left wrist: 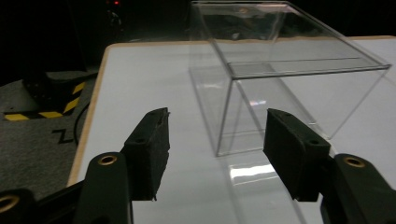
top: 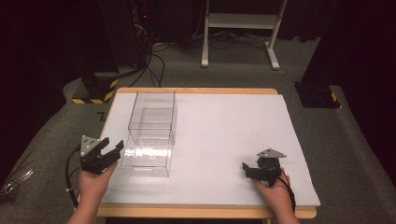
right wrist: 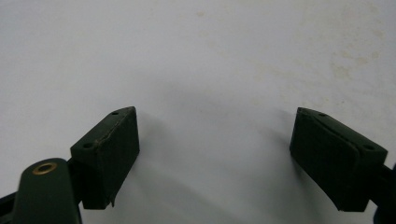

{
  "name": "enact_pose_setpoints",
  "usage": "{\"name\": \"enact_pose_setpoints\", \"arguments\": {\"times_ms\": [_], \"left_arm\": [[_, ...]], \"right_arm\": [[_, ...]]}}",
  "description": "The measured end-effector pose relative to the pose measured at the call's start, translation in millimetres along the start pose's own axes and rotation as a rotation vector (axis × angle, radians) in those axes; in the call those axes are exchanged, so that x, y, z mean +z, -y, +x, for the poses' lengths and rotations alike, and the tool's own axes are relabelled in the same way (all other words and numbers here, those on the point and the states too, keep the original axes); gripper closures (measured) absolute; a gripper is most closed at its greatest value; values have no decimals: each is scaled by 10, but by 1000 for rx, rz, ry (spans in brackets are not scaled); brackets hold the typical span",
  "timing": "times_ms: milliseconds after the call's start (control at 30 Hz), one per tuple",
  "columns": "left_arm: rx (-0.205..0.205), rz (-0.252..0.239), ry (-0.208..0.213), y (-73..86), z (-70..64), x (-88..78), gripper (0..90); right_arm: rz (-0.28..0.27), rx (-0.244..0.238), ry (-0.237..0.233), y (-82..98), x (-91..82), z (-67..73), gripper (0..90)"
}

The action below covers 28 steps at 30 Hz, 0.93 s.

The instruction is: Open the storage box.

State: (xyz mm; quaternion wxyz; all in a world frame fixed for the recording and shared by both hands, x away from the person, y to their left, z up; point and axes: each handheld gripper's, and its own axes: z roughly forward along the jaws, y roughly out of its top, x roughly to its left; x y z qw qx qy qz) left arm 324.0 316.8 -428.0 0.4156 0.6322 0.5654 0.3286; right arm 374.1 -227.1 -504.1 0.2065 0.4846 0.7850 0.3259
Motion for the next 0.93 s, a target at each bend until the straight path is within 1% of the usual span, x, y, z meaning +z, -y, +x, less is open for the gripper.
{"name": "enact_pose_setpoints", "arguments": {"times_ms": [133, 233, 267, 367, 467, 533, 600, 700, 767, 833, 933], "left_arm": [[-10, 14, -49, 91, 167, 17, 426], [-20, 45, -87, 214, 298, 59, 455], [-31, 63, -93, 277, 347, 83, 464], [-45, 105, -103, 412, 431, 141, 485], [-31, 156, -107, 540, 490, 214, 475], [-27, 191, -100, 599, 507, 255, 458], [-30, 226, -83, 646, 514, 297, 445], [-14, 236, -70, 644, 496, 310, 419], [-7, 264, -77, 652, 490, 333, 404], [-6, 268, -77, 654, 484, 344, 399], [16, 273, -87, 658, 456, 354, 390]], "right_arm": [[0, 0, 0, 0, 0, 1, 155], [0, 0, 1, 0, 0, 1, 155], [0, 0, 1, 0, 0, 1, 155], [0, 0, 1, 0, 0, 1, 155], [0, 0, 1, 0, 0, 1, 155], [0, 0, 1, 0, 0, 1, 155], [0, 0, 0, 0, 0, 1, 155], [0, 0, 0, 0, 0, 1, 155], [0, 0, 1, 0, 0, 1, 155], [0, 0, 1, 0, 0, 1, 155], [0, 0, 1, 0, 0, 1, 155]]}}
